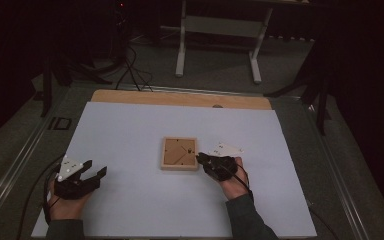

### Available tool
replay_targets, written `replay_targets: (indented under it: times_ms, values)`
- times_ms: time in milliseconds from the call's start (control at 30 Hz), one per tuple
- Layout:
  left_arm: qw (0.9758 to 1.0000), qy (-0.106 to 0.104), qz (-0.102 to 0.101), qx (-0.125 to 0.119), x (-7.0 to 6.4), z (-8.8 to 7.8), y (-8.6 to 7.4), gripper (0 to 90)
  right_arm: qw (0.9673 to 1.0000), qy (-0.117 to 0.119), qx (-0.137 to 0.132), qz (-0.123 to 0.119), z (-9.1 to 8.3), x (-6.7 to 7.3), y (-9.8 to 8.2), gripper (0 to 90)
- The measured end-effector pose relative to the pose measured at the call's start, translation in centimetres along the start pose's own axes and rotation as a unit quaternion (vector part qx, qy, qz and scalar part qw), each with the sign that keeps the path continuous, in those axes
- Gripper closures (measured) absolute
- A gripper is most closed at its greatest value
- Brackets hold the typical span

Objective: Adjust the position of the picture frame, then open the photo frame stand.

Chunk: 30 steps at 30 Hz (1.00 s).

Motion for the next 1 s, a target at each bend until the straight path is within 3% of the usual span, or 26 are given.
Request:
replay_targets:
  times_ms: [467,667,1000]
  values:
    - [0.9998,-0.016,0.013,0.003,-1.1,0.4,0.1,41.7,0.9999,-0.009,-0.002,0.013,0.6,-0.4,-0.9,80.7]
    - [0.9993,-0.033,0.02,0.001,-2.3,0.8,0.4,42.2,0.9999,-0.012,-0.001,0.012,1.0,-0.4,-1.1,87.6]
    - [0.9973,-0.06,0.041,-0.004,-4.1,1.5,2.5,43.4,0.9995,-0.02,-0.003,0.023,1.1,-1.0,-1.3,89.8]
Point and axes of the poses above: each handheld gripper's, and its own axes: z roughly forward along the jaws, y roughly out of its top, x roughly to its left, the point moved 2 cm from there along z, roughly forward along the jaws, and after that the axes turned 1 degree about -x, right-handed, at the moved point
